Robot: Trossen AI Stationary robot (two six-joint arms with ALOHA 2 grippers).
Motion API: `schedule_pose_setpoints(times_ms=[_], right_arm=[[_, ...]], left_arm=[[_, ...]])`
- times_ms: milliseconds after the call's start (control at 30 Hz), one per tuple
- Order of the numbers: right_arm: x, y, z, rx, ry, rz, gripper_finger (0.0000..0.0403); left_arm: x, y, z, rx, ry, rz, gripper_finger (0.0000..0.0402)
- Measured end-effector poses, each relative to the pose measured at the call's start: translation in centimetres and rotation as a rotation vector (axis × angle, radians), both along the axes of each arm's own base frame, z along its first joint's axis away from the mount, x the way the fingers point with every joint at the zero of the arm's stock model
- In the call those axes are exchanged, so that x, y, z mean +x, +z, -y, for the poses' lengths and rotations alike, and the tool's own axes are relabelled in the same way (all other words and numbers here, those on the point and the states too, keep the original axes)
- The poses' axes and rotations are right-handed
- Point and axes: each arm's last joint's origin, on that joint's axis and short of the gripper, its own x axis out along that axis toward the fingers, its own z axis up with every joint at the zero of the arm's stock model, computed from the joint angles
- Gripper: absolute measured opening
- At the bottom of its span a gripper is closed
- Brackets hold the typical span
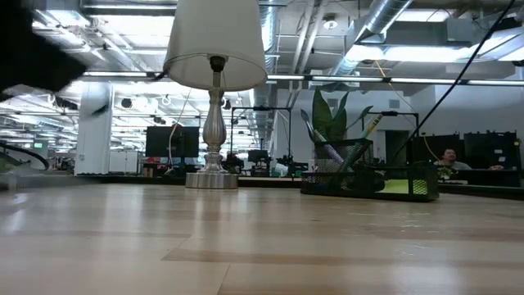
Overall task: Pick and place office supplies into organizer
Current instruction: Put the green scissors into the black organizer
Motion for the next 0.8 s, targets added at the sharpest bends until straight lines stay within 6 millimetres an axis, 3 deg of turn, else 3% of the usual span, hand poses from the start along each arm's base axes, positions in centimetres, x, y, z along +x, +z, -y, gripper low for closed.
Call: schedule_pose_setpoints(times_ms=[133,233,333,433,500,600,733,800], right_arm=[[0.1,0.2,0.3,0.003,-0.015,0.016,0.0048],[0.0,0.2,0.6,0.003,-0.027,0.015,0.0048],[0.0,0.0,0.7,0.000,-0.031,0.002,0.0048],[-0.2,-0.1,0.4,-0.002,-0.018,-0.021,0.0048],[-0.6,-0.2,0.2,0.010,-0.009,-0.033,0.0048],[-0.9,-0.2,-0.4,0.023,0.011,-0.042,0.0048],[-1.1,-0.2,-1.5,0.023,0.062,-0.042,0.0048],[-1.3,-0.2,-1.9,0.025,0.085,-0.042,0.0048]], left_arm=[[2.2,5.1,-2.6,0.215,-0.156,-0.007,0.0006],[4.1,9.4,-5.0,0.430,-0.409,0.032,0.0006],[6.2,13.0,-7.4,0.764,-0.722,0.061,0.0007],[8.8,15.6,-10.2,1.111,-0.885,-0.025,0.0008],[10.6,16.5,-12.5,1.247,-0.910,-0.150,0.0009],[12.8,17.7,-16.5,1.310,-0.854,-0.267,0.0009],[15.5,18.7,-20.9,1.331,-0.728,-0.145,0.0010],[17.2,18.2,-22.3,1.345,-0.752,-0.113,0.0010]])
